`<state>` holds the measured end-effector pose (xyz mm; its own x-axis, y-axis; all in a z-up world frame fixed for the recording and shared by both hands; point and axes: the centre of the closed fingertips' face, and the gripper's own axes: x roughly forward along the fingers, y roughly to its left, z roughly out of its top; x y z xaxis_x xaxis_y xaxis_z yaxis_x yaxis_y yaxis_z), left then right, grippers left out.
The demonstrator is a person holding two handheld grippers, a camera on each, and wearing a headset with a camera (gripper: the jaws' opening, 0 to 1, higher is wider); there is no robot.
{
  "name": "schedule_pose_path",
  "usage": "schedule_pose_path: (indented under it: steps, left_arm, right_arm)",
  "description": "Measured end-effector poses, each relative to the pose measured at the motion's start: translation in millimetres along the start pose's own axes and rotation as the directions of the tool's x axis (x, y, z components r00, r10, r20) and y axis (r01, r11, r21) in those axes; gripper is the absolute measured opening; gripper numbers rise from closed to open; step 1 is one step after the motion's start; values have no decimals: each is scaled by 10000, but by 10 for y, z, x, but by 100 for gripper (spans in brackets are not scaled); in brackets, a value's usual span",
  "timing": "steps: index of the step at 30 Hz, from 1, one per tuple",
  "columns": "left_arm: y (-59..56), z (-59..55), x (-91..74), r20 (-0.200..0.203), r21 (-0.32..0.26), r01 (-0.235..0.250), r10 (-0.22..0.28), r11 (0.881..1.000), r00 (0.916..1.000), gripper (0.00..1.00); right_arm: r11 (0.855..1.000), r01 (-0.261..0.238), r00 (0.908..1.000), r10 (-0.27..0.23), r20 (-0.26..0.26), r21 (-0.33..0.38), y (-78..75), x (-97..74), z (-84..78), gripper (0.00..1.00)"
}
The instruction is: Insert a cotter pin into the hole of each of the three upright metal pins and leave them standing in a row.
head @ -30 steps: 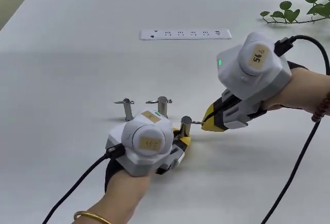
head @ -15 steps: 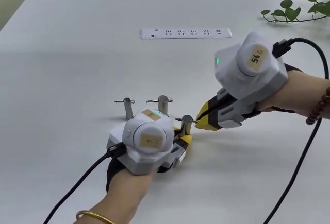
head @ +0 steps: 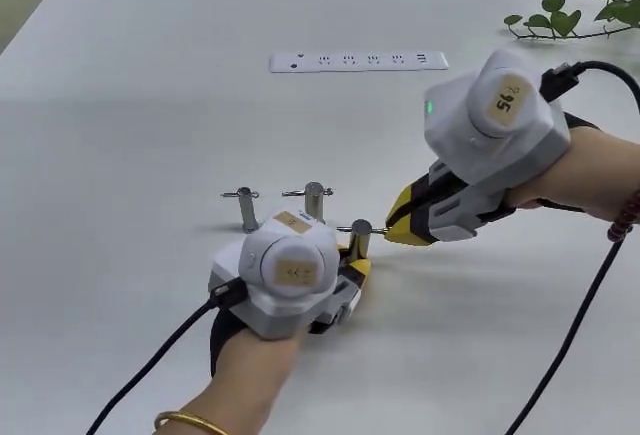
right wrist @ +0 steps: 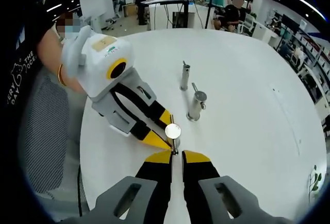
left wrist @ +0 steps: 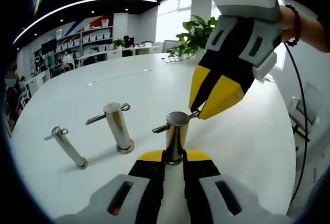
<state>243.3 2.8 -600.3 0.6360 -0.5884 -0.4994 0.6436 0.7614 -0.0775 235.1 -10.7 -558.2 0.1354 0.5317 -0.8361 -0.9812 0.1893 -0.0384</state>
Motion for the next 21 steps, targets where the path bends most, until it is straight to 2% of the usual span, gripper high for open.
schedule_pose_path:
  steps: [4, 12, 21]
  left_arm:
    - [1, -6, -1, -13, -90, -83, 83, 9999, 10000, 10]
    - [-1, -10, -3, -13, -312, -194, 194, 9993, 9998, 10]
    - [0, -11, -2, -8, -482, -315, 315, 9983, 9995, 10]
  right_arm:
    - [9998, -71, 9999, 68, 132, 196, 5, -5, -4, 0]
    - [9998, -128, 9996, 124, 244, 139, 33, -1, 31, 0]
    - [9995, -160, 9996, 167, 248, -285, 27, 15, 46, 0]
